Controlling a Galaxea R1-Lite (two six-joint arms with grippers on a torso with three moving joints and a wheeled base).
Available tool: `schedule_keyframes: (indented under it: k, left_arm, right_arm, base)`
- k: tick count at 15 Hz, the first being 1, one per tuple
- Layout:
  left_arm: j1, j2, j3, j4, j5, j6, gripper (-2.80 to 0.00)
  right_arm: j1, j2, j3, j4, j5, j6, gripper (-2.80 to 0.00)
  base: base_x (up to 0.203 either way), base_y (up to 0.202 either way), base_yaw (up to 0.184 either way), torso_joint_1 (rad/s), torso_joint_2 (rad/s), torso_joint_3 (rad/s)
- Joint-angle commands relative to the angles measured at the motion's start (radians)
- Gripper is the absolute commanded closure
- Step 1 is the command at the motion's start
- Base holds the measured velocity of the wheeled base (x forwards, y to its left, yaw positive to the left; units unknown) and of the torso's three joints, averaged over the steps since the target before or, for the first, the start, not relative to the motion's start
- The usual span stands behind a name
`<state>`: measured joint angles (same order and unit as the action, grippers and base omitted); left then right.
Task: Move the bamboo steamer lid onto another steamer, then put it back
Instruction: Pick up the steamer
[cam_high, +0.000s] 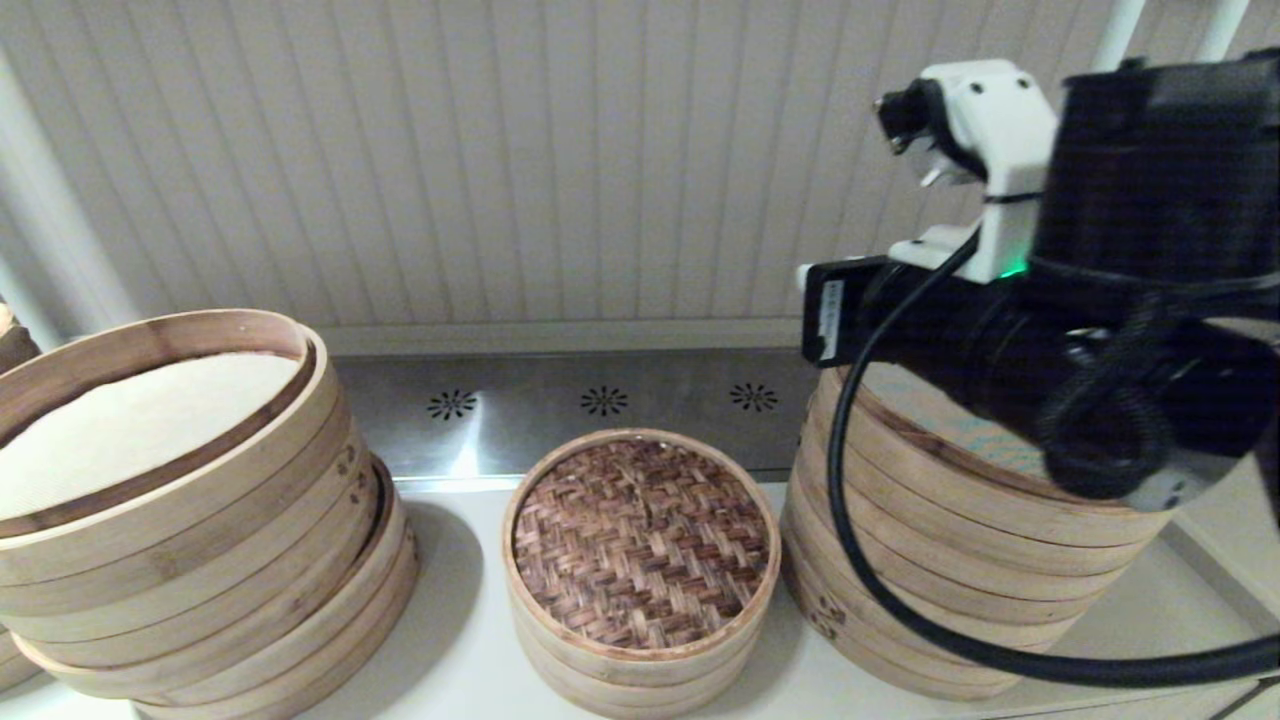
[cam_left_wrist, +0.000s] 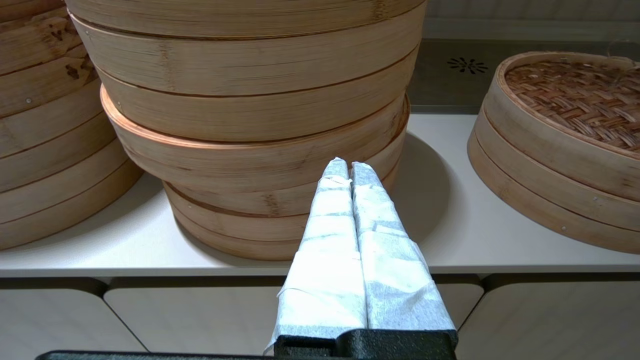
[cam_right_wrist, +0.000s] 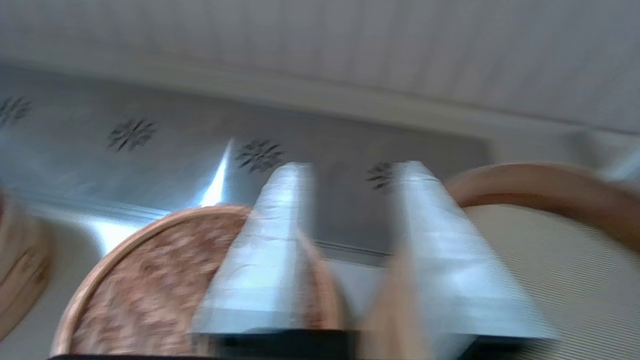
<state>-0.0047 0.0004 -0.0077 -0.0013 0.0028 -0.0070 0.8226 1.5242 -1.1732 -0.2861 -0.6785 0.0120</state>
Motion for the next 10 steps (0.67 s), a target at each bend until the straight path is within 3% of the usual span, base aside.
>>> schedule_keyframes:
  k: [1, 4, 10]
  left_arm:
    - [0.000, 0.000, 0.000, 0.000, 0.000, -0.001, 0.00]
    - [0.000, 0.000, 0.000, 0.000, 0.000, -0.001, 0.00]
    - [0.000, 0.000, 0.000, 0.000, 0.000, -0.001, 0.00]
  right_arm:
    - [-0.026, -0.169, -0.002, 0.073, -0.016, -0.006, 0.00]
    - [-0.091, -0.344, 0.005, 0.215, -0.032, -0.011, 0.00]
    - [-0.401, -0.700, 0.093, 0.511, -0.042, -0.036, 0.00]
  base:
    - [0.000, 0.000, 0.000, 0.000, 0.00, 0.000]
    - [0.000, 0.000, 0.000, 0.000, 0.00, 0.000]
    - [0.000, 0.000, 0.000, 0.000, 0.00, 0.000]
